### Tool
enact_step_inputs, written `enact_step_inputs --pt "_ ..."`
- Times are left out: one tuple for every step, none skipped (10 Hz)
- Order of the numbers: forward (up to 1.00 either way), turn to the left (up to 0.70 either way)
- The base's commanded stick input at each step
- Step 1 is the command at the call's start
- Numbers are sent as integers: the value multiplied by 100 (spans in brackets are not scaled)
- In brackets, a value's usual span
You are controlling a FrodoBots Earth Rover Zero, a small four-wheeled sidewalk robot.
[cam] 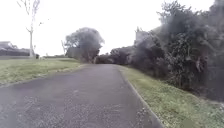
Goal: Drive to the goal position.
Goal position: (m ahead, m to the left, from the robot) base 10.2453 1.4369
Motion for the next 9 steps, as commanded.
enact_step_inputs --pt "70 0" --pt "70 0" --pt "70 0" --pt "70 0" --pt "70 0" --pt "70 0" --pt "70 0" --pt "70 1" --pt "70 0"
